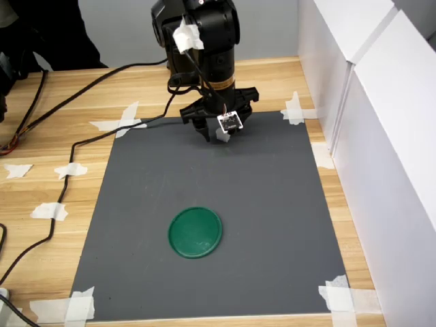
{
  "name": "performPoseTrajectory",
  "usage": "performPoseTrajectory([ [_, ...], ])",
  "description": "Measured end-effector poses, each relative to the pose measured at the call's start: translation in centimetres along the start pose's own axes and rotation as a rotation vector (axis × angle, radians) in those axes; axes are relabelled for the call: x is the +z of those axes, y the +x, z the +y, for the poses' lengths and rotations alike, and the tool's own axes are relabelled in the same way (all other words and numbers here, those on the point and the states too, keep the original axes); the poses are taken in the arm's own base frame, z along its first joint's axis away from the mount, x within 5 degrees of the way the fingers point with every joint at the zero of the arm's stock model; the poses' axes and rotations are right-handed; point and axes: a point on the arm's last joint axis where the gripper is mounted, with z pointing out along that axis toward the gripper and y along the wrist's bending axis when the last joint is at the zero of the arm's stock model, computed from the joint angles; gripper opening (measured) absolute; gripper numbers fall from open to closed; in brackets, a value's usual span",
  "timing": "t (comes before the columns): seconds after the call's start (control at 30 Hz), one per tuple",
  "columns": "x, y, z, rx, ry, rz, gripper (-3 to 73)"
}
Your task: Grasp a white terminal and put it on the green lid.
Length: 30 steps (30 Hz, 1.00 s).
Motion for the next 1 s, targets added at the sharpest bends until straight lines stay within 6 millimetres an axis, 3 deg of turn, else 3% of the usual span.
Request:
performPoseTrajectory([
  [0.13,0.1,0.0,0.0,0.000,0.000,0.005,64.0],
  [0.2,0.2,0.0,0.0,0.000,0.000,0.008,57.1],
  [0.47,0.3,-0.1,0.0,0.000,0.000,0.010,14.8],
  [0.53,0.3,-0.1,0.0,0.000,0.000,0.010,8.3],
  [0.8,-1.1,-1.5,-0.7,0.011,0.005,-0.036,8.0],
  [1.0,-4.7,-4.5,-4.2,0.026,0.042,-0.161,8.0],
])
